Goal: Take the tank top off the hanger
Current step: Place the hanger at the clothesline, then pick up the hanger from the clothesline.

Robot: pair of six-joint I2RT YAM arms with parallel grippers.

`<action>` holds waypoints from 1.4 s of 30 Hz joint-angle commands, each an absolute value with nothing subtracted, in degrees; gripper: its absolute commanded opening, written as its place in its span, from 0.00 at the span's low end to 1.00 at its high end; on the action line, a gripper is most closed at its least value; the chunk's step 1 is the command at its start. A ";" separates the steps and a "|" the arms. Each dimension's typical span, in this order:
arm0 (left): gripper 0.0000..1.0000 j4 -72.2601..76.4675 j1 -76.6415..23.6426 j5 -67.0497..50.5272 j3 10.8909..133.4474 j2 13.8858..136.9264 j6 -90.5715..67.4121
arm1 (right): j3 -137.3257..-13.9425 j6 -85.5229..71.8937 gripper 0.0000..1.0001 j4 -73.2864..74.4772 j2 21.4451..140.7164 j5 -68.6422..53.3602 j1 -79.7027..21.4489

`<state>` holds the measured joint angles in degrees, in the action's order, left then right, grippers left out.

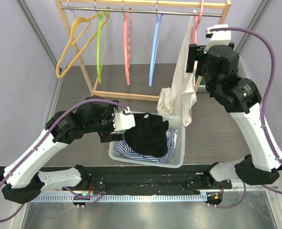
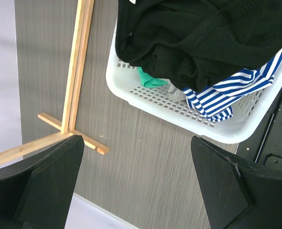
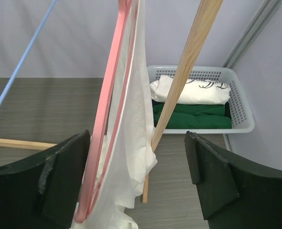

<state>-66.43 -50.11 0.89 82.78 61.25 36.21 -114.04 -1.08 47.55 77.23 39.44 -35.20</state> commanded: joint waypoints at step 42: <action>1.00 -63.81 -47.11 -1.58 82.27 59.06 34.01 | -99.33 6.60 0.01 28.13 66.63 25.04 -32.43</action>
<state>-66.22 -47.48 -0.71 82.26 60.20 34.76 -102.87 5.93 32.51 70.32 25.52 -32.51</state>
